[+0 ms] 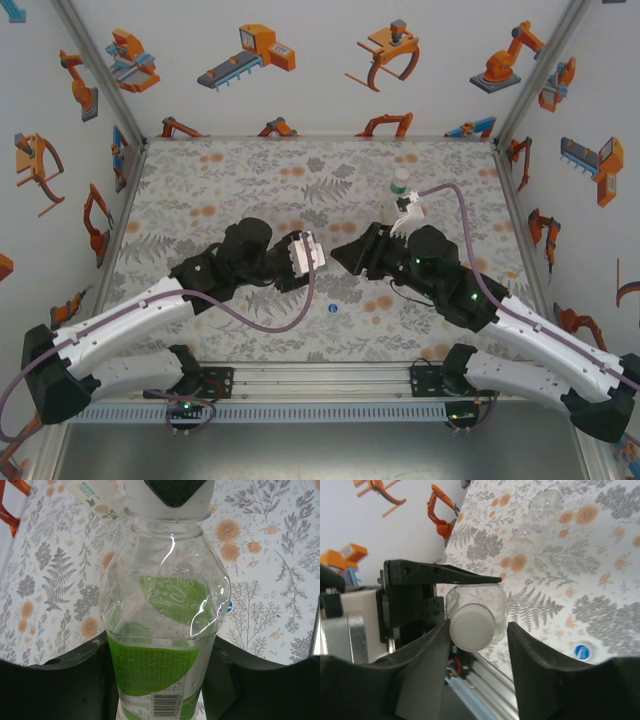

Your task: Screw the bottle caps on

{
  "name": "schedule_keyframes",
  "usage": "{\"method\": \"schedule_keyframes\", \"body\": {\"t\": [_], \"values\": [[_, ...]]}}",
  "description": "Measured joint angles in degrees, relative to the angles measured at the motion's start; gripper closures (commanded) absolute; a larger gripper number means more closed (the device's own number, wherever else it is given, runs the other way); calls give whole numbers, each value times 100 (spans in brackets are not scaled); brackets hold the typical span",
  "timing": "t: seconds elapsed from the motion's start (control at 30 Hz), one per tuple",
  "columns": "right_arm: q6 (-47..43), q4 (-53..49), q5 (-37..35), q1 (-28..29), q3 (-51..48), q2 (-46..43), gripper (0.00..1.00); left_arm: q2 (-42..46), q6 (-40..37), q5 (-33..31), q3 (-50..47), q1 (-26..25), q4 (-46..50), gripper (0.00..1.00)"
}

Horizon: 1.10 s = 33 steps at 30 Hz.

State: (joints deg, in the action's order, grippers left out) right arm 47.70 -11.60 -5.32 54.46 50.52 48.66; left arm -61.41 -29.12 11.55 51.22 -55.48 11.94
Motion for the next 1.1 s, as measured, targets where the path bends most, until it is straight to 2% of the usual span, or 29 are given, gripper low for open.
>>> {"method": "schedule_keyframes", "body": {"t": [0.13, 0.27, 0.53, 0.63, 0.8, 1.1], "values": [[-1172, -107, 339, 0, 28, -146, 38, 96, 39, 232, -20, 0, 11, 100], [-2452, -190, 898, 0, 114, -319, 37, 284, 59, 522, -44, 0, 94, 100], [-5287, -914, 2546, 0, 490, -426, 38, 608, 74, 964, -50, 0, 459, 100], [-6026, -1200, 2787, 0, 708, -293, 37, 671, 72, 1182, -50, 0, 673, 100], [-6828, -1351, 3064, 0, 968, 28, 40, 704, 76, 1423, -50, 0, 984, 100], [-7309, -1325, 3821, 0, 1025, 409, 53, 872, 74, 1513, -50, 0, 1211, 100]]}}
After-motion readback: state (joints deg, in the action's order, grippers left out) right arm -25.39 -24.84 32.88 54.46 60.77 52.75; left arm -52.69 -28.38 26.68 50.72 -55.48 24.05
